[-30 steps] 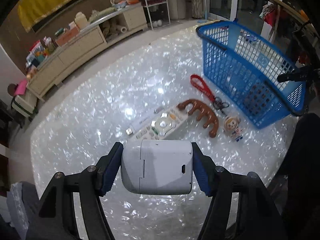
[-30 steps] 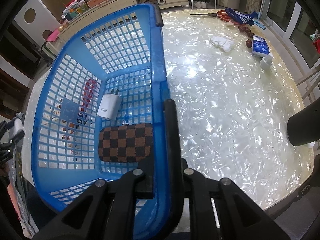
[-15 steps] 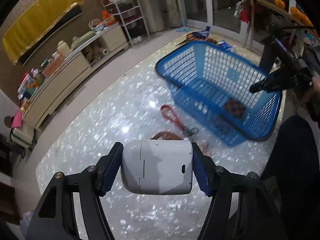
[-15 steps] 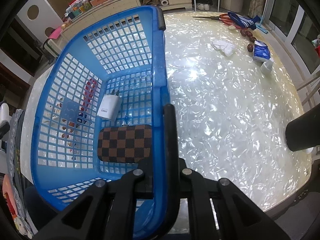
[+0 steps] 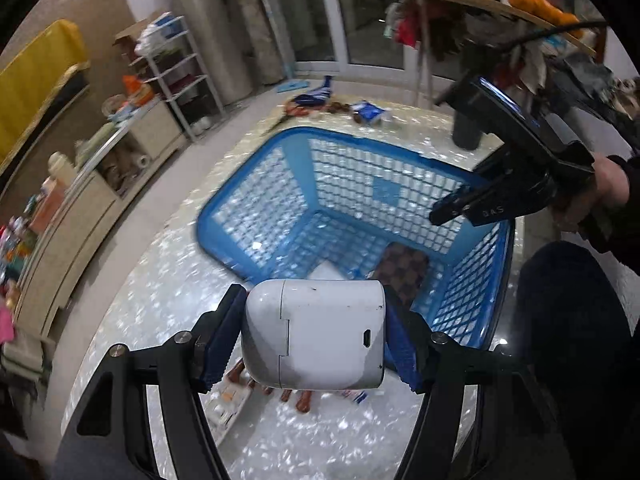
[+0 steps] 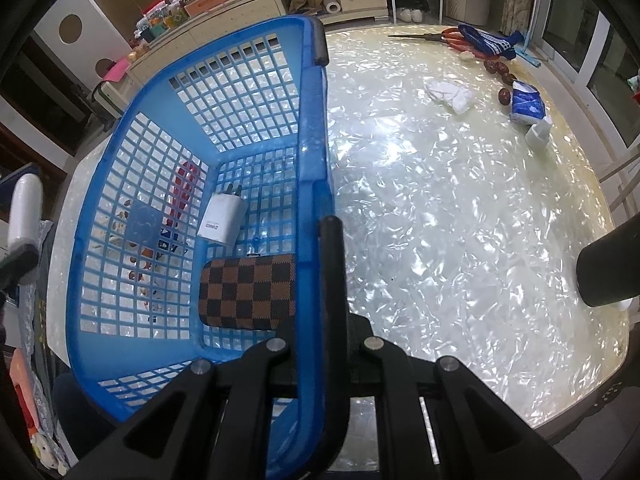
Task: Organize rigid objects
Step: 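Carry the white device over the basket and open the left tool to drop it, then move the left tool back to the table toward the white remote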
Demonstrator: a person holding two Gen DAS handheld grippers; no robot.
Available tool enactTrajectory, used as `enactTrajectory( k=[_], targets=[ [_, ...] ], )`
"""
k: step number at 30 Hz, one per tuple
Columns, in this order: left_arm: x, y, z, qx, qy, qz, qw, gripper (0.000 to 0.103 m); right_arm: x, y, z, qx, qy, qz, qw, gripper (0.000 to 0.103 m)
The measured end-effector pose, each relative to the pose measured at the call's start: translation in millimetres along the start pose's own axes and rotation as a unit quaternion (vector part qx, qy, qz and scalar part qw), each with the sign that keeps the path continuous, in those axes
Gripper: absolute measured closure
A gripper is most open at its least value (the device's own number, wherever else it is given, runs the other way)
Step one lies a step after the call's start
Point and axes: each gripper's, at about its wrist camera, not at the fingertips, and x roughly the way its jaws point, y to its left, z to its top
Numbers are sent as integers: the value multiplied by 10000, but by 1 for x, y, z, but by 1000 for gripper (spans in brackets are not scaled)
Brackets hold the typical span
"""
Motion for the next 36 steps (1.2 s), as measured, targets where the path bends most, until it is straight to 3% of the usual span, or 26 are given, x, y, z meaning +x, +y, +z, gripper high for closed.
enactTrajectory(
  k=[16, 22, 36],
  targets=[
    [86, -23, 33, 669, 283, -451, 9963, 33, 1, 1, 0, -28, -13, 55, 10000, 95],
    [104, -24, 40, 978, 432, -552, 9927, 33, 0, 1, -1, -9, -33, 106, 9999, 94],
    [121, -26, 41, 1131, 721, -577, 9893, 33, 1, -2, 0, -9, -42, 140, 9999, 94]
  ],
)
